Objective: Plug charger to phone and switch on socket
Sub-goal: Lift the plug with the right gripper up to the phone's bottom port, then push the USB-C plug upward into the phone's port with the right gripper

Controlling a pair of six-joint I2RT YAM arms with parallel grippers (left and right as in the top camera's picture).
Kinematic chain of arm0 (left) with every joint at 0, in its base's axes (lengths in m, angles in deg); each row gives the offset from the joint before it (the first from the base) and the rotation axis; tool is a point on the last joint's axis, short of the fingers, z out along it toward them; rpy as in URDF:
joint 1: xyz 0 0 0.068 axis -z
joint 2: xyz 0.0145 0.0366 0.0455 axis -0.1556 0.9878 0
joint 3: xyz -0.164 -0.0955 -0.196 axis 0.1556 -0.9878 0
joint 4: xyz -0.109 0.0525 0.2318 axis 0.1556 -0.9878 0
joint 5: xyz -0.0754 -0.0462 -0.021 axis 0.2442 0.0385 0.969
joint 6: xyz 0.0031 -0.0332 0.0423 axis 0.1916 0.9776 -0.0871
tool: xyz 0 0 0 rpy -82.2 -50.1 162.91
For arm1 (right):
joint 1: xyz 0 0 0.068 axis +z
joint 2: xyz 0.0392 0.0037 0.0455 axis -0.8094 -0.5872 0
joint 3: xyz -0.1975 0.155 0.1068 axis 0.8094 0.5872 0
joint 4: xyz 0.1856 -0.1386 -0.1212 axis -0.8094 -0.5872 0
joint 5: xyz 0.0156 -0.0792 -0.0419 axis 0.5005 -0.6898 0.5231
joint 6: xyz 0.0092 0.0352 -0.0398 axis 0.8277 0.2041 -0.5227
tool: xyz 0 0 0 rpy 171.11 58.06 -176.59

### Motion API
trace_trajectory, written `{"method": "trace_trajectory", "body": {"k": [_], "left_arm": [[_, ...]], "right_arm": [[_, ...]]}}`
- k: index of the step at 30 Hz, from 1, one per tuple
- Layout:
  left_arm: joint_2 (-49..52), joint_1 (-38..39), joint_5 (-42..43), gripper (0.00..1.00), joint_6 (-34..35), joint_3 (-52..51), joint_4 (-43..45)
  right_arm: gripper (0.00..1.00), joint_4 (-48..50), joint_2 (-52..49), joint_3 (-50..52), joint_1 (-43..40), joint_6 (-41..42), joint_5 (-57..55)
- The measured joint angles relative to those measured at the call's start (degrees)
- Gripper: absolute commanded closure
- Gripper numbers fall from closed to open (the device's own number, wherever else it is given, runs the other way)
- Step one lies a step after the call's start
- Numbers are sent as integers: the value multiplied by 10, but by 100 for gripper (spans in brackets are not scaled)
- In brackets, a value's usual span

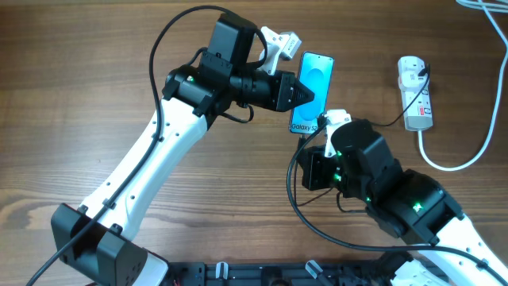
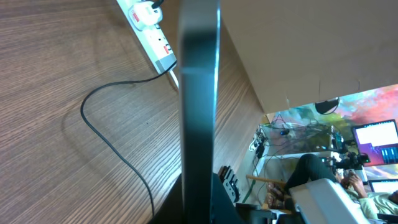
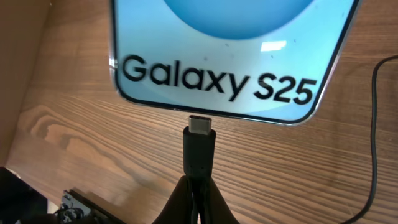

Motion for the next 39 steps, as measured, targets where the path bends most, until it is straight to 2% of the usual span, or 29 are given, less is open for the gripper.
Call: {"method": "trace_trajectory", "body": {"k": [39], "left_arm": [[0, 0, -4, 96, -6, 0, 17]], "right_arm": [[96, -19, -19, -22, 0, 22, 2]]}}
